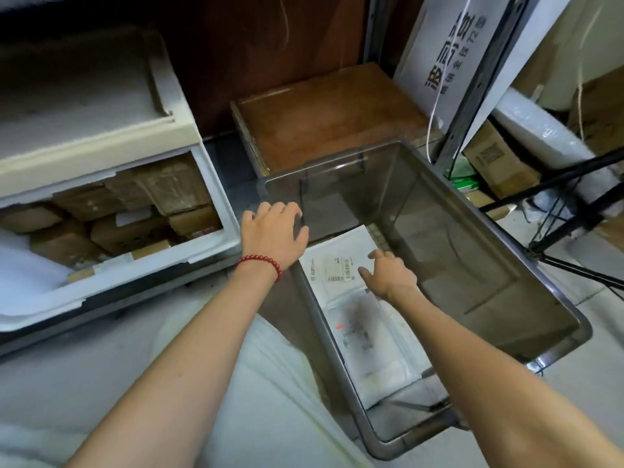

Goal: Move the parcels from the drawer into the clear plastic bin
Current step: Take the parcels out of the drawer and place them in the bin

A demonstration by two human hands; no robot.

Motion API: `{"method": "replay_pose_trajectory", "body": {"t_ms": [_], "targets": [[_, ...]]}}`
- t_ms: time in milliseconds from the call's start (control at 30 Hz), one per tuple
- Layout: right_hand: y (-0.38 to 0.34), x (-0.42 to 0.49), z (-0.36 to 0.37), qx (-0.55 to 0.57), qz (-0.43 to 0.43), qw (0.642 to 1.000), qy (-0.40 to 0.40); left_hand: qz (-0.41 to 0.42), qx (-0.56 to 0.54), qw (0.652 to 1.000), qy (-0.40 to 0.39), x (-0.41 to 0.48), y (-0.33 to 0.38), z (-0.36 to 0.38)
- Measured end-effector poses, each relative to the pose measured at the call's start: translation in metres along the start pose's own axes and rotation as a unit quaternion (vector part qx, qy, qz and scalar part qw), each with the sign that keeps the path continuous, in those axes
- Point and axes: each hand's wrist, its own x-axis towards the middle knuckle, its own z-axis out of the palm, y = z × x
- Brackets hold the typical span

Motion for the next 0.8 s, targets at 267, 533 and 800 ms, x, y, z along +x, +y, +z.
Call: {"method": "replay_pose_trajectory", "body": {"t_ms": [267, 533, 800], "targets": [[-0.125, -0.022, -0.071, -0.003, -0.170, 0.980, 0.107, -0.133, 0.072, 0.988, 0.019, -0.056, -0.107, -0.066], [-0.254, -0.071, -0.053, -0.016, -0.335, 0.940, 0.068, -0.234, 0.066, 0.970, 0.029, -0.129, -0.188, -0.100], [-0.284, -0.082, 0.012, -0.046, -0.360, 0.932, 0.006, -0.301, 0.040, 0.953, -0.010, -0.157, -0.223, -0.078]]}}
